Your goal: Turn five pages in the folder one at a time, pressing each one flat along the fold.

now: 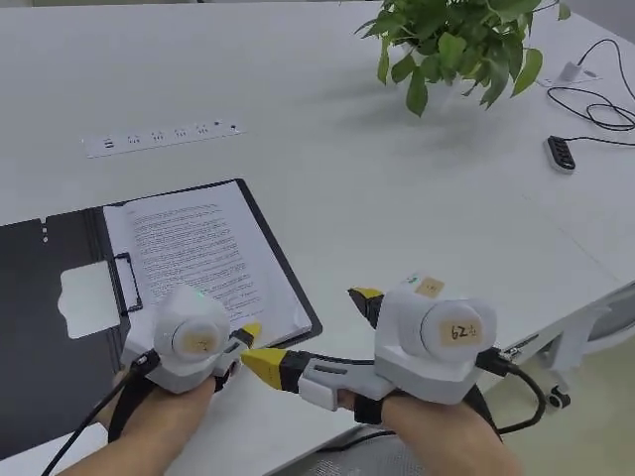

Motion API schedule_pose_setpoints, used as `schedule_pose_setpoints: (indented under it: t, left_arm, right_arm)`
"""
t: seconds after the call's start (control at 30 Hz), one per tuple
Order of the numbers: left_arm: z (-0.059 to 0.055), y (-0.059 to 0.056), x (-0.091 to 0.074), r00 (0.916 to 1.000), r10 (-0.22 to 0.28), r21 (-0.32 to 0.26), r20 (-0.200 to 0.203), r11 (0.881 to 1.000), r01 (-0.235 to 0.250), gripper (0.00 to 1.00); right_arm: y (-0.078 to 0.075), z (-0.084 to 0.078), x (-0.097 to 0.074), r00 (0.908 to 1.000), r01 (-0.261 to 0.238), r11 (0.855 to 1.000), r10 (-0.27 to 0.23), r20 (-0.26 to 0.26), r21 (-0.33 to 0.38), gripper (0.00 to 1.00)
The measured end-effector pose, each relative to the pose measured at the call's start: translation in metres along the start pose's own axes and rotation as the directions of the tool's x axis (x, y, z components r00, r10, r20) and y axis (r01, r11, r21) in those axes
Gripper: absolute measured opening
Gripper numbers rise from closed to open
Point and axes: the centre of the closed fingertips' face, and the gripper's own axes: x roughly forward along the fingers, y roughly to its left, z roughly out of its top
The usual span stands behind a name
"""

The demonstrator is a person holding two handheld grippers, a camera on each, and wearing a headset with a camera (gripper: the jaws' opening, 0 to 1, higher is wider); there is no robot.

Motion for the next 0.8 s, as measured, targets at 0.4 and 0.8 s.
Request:
schedule_pose_setpoints:
  t: [0.4,0.8]
  left_arm:
    - [-0.002,0.001,-0.002,0.9999,0.001,0.018,0.011,1.0,-0.001,0.18]
    - [-0.002,0.008,-0.001,0.9998,0.021,0.055,0.004,0.998,-0.022,0.04]
  right_arm:
    - [-0.002,-0.001,0.005,0.9997,0.011,1.0,-0.011,-0.021,-0.007,0.89]
    - [-0.009,-0.004,0.02,0.9984,0.024,1.0,-0.025,-0.051,-0.015,0.84]
